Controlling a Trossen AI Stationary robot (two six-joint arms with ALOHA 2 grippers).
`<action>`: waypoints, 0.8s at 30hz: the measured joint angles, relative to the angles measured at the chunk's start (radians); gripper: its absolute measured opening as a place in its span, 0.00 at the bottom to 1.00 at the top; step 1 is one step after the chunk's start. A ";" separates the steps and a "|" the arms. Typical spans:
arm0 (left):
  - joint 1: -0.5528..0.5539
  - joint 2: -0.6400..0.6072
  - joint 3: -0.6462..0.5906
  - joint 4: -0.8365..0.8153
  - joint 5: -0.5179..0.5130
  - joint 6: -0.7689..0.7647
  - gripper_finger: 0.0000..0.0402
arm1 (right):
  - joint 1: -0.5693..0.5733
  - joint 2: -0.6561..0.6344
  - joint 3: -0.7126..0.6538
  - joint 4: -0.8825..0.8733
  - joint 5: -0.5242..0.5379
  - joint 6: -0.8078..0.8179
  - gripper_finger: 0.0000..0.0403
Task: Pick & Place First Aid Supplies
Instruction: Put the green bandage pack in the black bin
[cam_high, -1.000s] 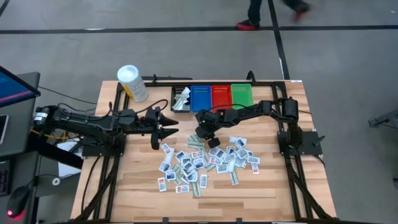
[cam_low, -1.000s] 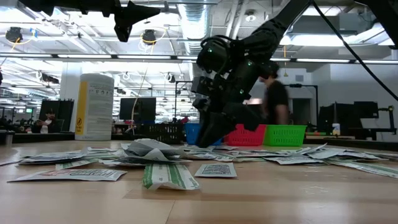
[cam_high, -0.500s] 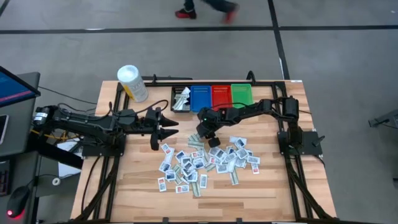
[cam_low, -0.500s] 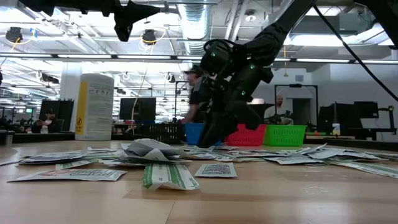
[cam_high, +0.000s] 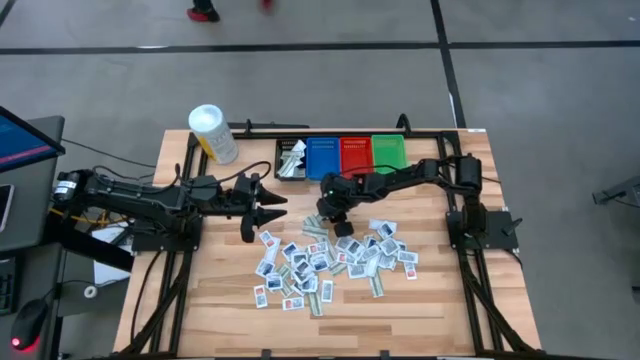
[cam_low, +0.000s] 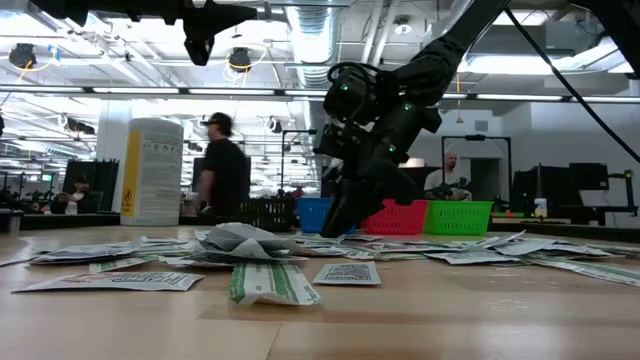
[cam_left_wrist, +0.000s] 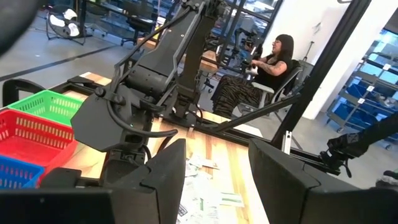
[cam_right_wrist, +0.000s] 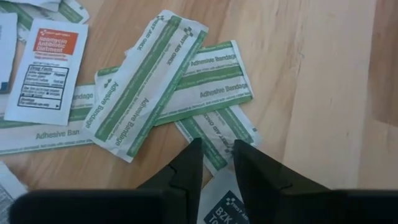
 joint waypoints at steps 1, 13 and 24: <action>0.000 0.000 0.000 0.000 0.003 0.000 0.44 | 0.000 0.000 -0.004 0.000 0.001 0.006 0.18; 0.000 0.000 0.000 0.000 0.011 0.000 0.44 | 0.000 -0.001 -0.023 0.008 0.006 0.082 0.02; 0.000 0.000 0.000 0.000 0.011 0.000 0.44 | 0.002 -0.117 -0.031 -0.089 0.130 0.129 0.00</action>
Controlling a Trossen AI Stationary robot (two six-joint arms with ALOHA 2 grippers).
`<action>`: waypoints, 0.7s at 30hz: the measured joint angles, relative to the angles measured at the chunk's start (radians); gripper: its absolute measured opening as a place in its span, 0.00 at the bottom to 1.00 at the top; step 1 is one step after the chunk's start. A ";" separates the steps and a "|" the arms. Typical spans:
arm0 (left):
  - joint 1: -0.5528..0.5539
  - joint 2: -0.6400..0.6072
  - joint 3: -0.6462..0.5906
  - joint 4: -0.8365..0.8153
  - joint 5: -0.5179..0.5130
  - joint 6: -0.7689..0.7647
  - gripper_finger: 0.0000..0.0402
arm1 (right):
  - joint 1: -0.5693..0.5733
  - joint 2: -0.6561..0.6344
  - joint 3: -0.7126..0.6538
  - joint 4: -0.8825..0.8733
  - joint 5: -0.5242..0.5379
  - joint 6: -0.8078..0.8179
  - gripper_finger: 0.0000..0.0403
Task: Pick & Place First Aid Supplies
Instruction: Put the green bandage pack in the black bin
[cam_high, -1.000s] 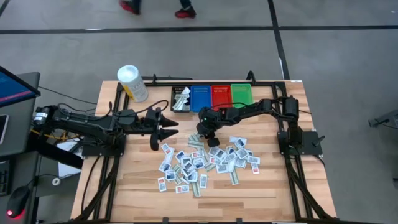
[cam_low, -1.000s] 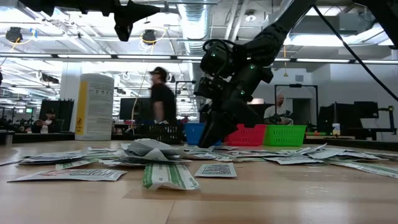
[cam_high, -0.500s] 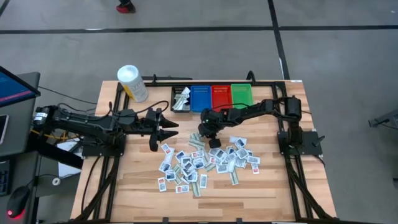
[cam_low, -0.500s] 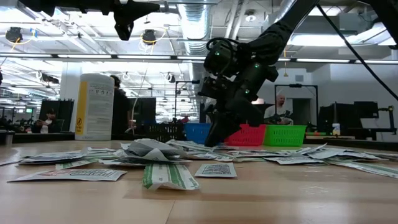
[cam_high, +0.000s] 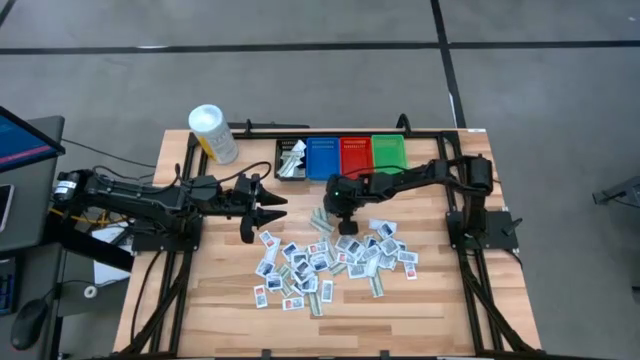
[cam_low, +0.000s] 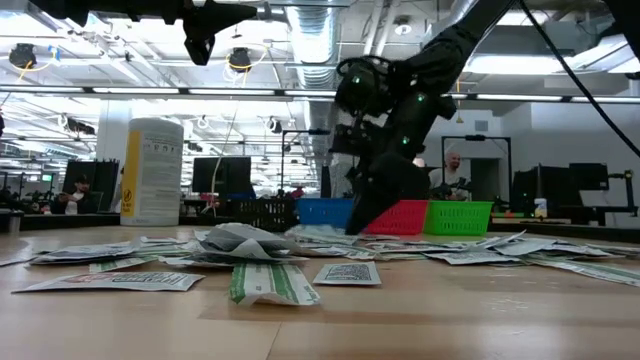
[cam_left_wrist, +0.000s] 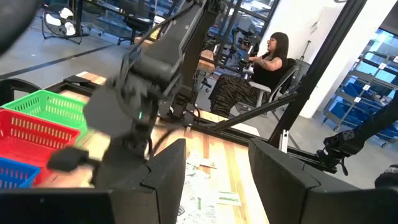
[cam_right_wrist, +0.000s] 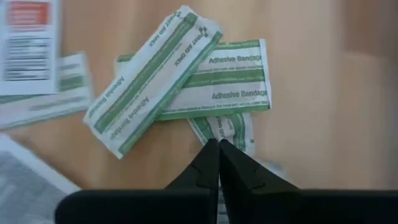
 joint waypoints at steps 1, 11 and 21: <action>0.000 0.000 0.000 0.000 0.000 0.000 0.44 | 0.000 -0.019 0.002 -0.004 0.015 -0.001 0.00; 0.000 0.000 0.000 -0.001 0.000 0.000 0.44 | 0.044 -0.137 0.004 -0.106 0.200 -0.037 0.00; 0.000 0.000 0.000 -0.002 0.000 -0.016 0.44 | 0.134 -0.200 0.006 -0.104 0.386 -0.036 0.00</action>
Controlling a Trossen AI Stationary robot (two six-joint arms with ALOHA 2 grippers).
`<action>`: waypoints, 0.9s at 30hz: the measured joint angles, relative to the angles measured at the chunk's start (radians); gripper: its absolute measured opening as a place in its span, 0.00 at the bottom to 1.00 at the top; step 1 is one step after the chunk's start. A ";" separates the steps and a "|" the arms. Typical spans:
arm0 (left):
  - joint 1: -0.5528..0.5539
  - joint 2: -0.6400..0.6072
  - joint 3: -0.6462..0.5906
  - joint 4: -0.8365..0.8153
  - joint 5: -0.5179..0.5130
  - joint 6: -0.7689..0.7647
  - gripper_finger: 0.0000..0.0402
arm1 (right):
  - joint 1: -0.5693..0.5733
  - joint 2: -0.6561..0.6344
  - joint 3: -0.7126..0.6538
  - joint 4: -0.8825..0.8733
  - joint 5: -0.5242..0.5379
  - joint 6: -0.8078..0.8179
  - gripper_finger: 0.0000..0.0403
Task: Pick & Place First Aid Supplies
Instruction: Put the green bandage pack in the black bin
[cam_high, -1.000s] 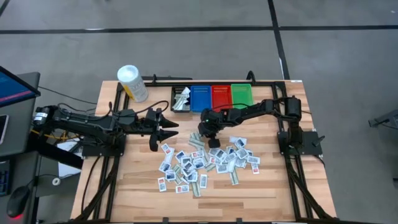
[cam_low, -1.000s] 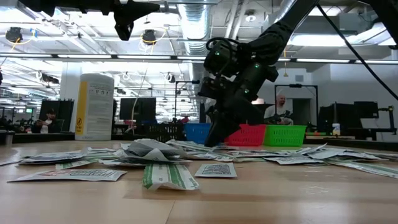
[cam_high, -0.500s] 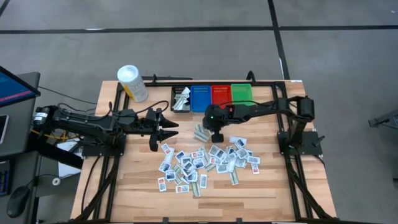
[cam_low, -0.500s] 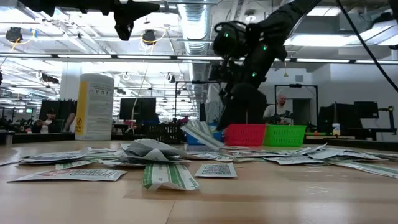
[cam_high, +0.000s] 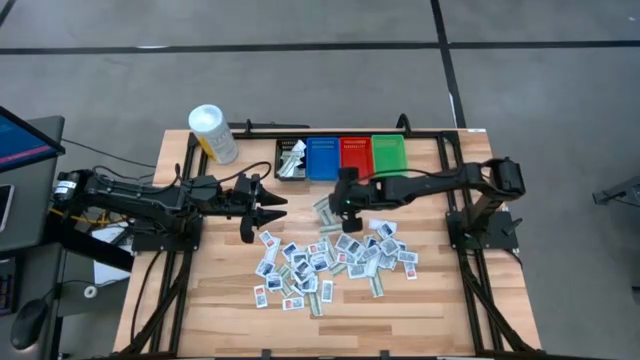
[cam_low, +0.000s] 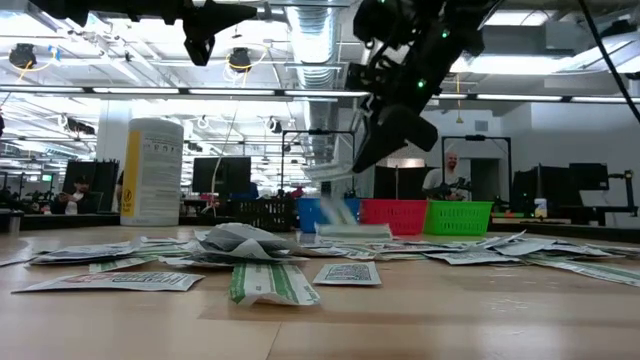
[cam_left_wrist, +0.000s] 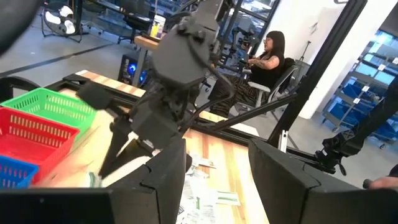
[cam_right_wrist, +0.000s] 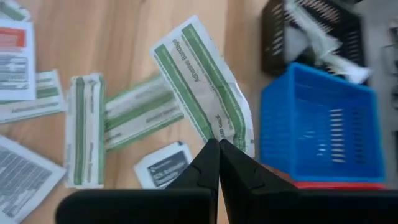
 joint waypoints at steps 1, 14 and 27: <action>0.000 0.000 0.000 0.000 0.000 -0.010 0.44 | 0.007 -0.005 0.000 0.001 0.018 0.002 0.00; 0.000 0.021 0.000 -0.057 0.001 -0.403 0.44 | 0.069 -0.036 0.024 0.062 0.123 0.002 0.00; 0.006 0.253 0.000 0.042 -0.016 -0.618 0.44 | 0.141 -0.027 0.116 0.061 0.108 -0.025 0.00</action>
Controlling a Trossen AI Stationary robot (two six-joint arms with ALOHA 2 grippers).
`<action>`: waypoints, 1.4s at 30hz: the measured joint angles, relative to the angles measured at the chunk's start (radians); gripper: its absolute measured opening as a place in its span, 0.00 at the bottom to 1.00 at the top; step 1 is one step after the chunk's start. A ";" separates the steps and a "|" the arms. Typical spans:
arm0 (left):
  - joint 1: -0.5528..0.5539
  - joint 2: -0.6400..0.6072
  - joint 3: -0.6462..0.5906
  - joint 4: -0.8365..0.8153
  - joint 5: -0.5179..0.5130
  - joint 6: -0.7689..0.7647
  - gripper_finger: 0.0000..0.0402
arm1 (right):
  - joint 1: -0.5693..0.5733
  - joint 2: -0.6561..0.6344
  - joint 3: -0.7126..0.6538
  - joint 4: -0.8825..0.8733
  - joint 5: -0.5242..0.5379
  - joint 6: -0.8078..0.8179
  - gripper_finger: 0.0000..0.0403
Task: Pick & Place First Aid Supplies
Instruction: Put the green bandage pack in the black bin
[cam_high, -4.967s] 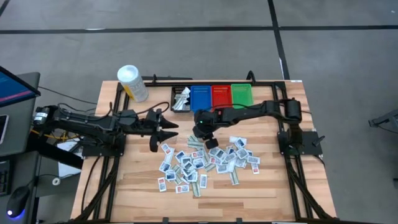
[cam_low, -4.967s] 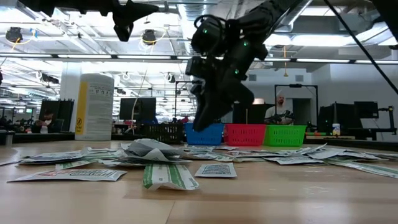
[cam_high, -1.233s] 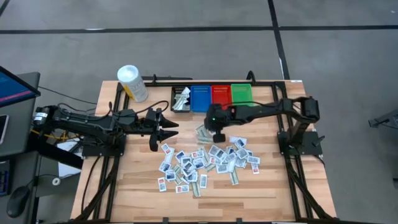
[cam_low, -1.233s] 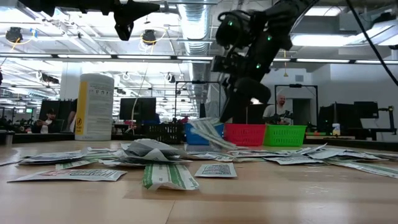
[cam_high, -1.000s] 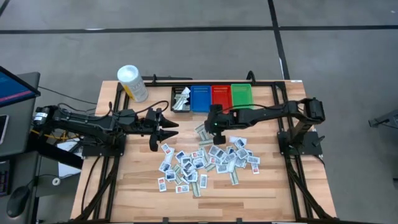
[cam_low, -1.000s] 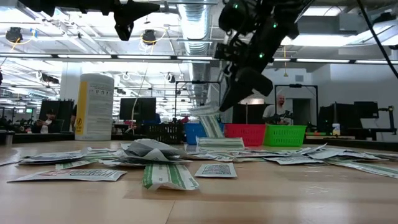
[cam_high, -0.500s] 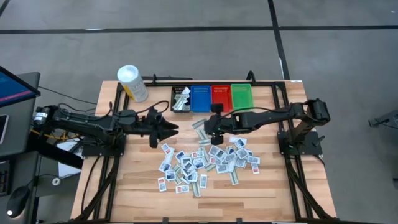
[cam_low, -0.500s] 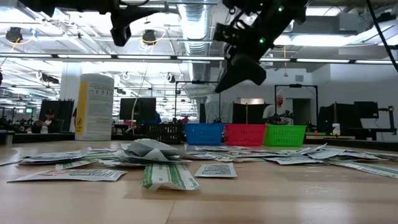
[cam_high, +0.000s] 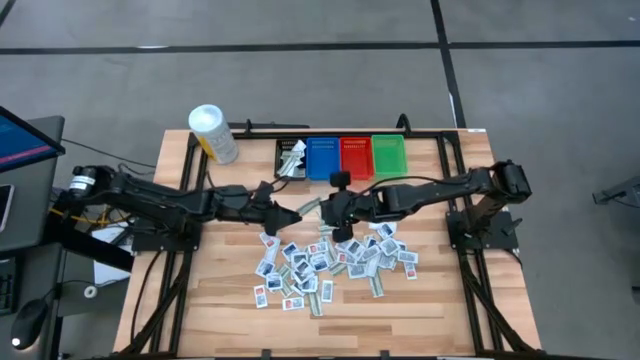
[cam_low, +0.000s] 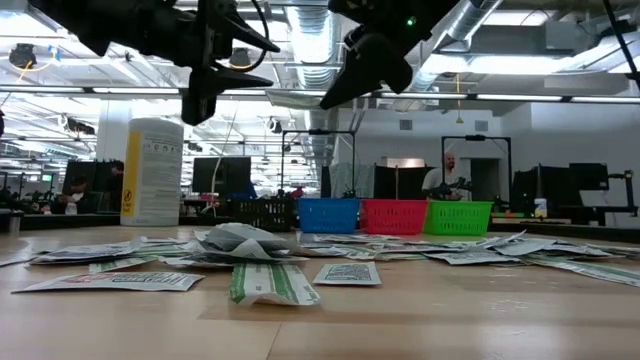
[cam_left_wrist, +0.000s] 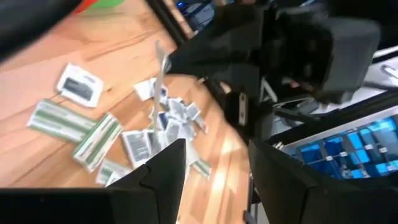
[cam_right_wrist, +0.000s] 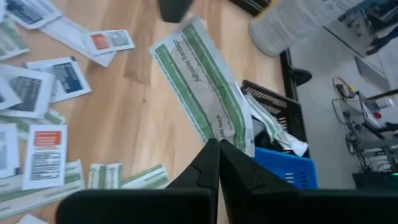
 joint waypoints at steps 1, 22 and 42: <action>0.000 0.006 0.000 0.008 -0.001 -0.001 0.44 | 0.006 0.000 0.000 -0.001 0.000 0.000 0.00; -0.001 0.021 0.000 0.019 -0.056 0.014 0.44 | 0.091 0.000 0.000 -0.005 0.001 0.000 0.00; -0.008 0.103 0.000 0.021 0.031 0.007 0.41 | 0.061 0.000 0.000 0.025 -0.019 0.000 0.00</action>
